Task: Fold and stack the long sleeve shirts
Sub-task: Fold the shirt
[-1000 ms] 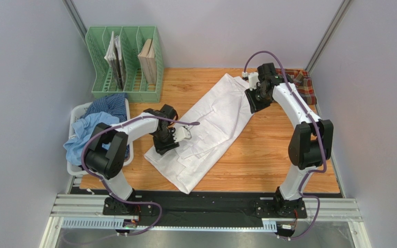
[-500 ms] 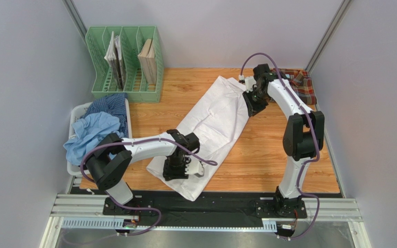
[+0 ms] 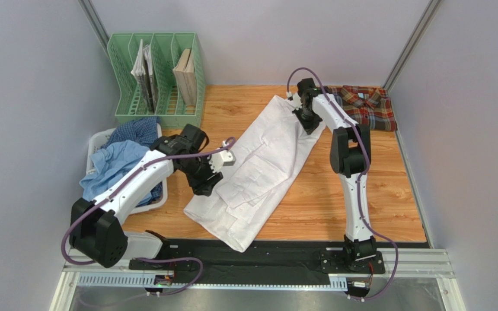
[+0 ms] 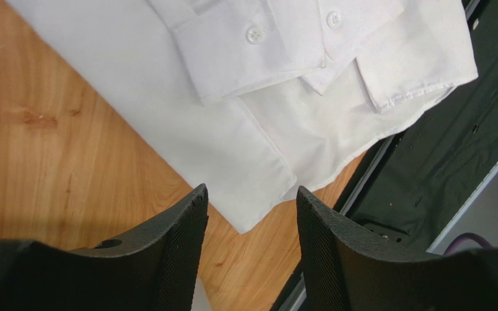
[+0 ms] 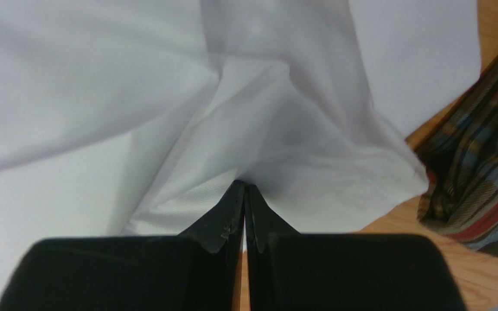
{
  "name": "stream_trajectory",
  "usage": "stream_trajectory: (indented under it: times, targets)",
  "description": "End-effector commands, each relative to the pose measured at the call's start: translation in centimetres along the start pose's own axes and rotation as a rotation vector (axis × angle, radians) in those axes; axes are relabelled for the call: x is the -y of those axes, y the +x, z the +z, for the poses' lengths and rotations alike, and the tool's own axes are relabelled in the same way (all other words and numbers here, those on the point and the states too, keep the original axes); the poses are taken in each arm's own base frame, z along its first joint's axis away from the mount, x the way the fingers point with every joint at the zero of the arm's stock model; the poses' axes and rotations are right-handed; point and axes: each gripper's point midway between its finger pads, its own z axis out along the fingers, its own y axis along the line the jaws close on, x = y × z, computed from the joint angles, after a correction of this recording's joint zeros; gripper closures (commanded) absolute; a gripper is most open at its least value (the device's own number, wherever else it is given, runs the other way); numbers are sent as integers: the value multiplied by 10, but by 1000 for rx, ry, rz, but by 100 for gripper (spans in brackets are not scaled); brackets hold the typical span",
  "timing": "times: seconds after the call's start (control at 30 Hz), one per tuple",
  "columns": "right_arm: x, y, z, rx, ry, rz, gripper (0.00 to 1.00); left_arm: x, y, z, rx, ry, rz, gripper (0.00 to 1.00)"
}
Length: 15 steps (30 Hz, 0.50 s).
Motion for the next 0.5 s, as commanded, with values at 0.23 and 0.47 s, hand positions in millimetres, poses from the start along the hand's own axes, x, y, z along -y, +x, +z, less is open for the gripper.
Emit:
stream_trajectory:
  times: [0.23, 0.47]
  targets:
    - [8, -105, 43, 217, 437, -377, 93, -37, -5, 3, 44, -26, 75, 50]
    - [29, -192, -53, 614, 551, -234, 85, -32, -9, 61, -118, -75, 320, 58]
